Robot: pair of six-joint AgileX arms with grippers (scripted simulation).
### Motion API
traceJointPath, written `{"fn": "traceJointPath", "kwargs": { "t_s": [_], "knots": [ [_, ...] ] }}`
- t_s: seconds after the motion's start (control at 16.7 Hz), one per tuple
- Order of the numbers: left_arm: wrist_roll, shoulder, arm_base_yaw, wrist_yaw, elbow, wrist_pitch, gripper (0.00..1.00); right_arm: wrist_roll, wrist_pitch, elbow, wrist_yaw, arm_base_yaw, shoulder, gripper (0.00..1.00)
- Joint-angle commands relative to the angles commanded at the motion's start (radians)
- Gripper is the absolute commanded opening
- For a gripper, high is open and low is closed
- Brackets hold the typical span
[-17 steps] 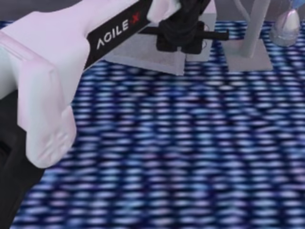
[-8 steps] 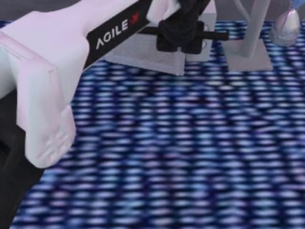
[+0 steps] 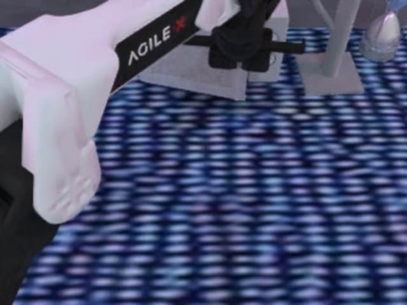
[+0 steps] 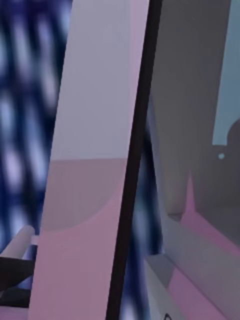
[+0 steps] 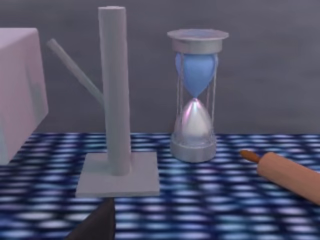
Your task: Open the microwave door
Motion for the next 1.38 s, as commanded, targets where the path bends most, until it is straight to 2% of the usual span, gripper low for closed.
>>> {"fn": "traceJointPath", "kwargs": {
  "t_s": [0.6, 1.02, 1.38],
  "knots": [
    [-0.001, 0.004, -0.008, 0.005, -0.005, 0.004, 0.00, 0.000, 0.000, 0.000, 0.000, 0.000, 0.000, 1.00],
    [0.093, -0.123, 0.009, 0.044, -0.219, 0.115, 0.00, 0.000, 0.000, 0.000, 0.000, 0.000, 0.000, 1.00],
    [0.103, -0.137, 0.011, 0.050, -0.239, 0.126, 0.00, 0.000, 0.000, 0.000, 0.000, 0.000, 0.000, 1.00]
  ]
}}
